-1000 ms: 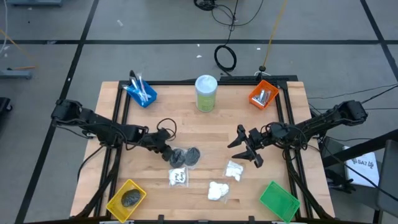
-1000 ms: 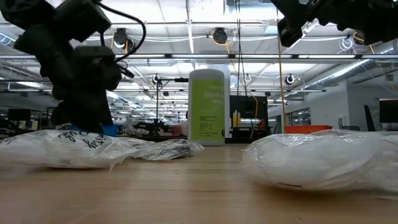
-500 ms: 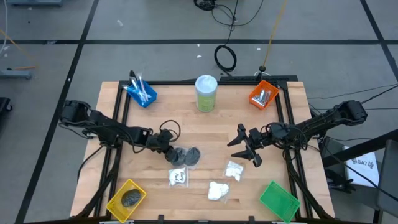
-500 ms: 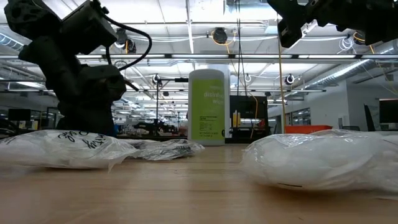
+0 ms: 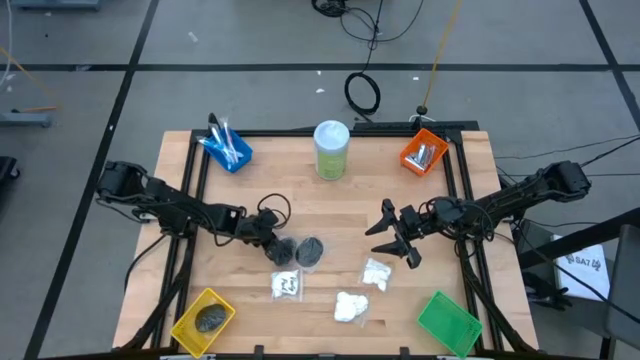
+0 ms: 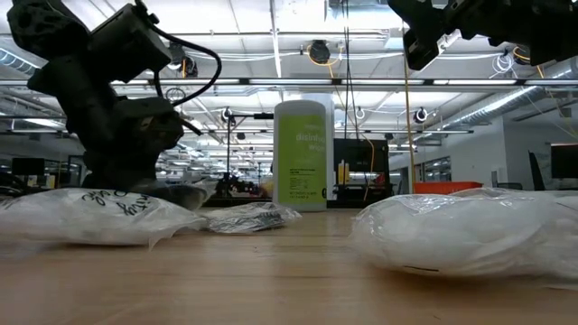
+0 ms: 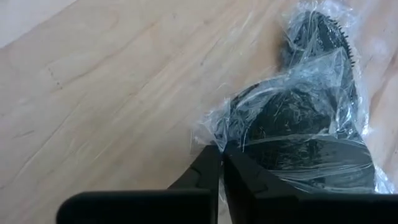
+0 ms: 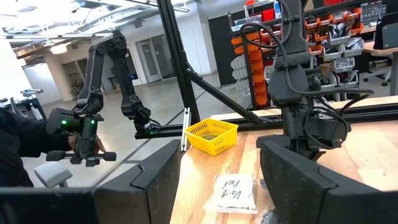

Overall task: Pick & Place Travel size toiletries
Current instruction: Put the black hairbrush into the yellow bin

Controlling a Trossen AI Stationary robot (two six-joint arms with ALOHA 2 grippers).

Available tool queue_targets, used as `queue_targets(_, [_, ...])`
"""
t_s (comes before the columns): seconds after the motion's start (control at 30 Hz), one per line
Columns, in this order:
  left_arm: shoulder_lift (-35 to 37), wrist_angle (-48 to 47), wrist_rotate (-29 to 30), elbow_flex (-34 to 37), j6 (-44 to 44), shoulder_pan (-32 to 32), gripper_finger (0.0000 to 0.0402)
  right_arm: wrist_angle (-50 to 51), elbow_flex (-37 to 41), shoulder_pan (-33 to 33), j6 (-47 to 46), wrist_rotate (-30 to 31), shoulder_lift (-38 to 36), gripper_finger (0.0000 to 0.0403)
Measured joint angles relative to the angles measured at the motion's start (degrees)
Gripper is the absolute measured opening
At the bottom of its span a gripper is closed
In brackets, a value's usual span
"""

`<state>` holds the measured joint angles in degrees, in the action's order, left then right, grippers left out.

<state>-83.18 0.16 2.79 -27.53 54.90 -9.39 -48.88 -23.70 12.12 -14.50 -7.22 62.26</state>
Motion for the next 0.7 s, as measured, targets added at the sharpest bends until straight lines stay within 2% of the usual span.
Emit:
queue_targets(0.17, [4.0, -0.6, -0.5, 0.1, -0.8, -0.1, 0.0002, 0.4, 0.0, 0.0, 0.0, 0.0, 0.0, 0.0208])
queue_targets(0.37, [14.1, -0.4, -3.8, 0.1, -1.0, -1.7, 0.0001, 1.2, 0.0, 0.0, 0.2, 0.0, 0.0, 0.0208])
queue_targets(0.47, [19.5, -0.8, -9.2, 0.0, 1.0, -4.0, 0.0000, 1.2, 0.0, 0.0, 0.2, 0.0, 0.0, 0.0208])
queue_targets(0.6, [25.8, -2.2, -20.0, 0.0, 6.1, -8.4, 0.0000, 1.2, 0.0, 0.0, 0.6, 0.0, 0.0, 0.0208])
queue_targets(0.7, [29.1, -2.1, -23.9, 0.0, 9.3, -14.2, 0.0000, 1.2, 0.0, 0.0, 0.6, 0.0, 0.0, 0.0208])
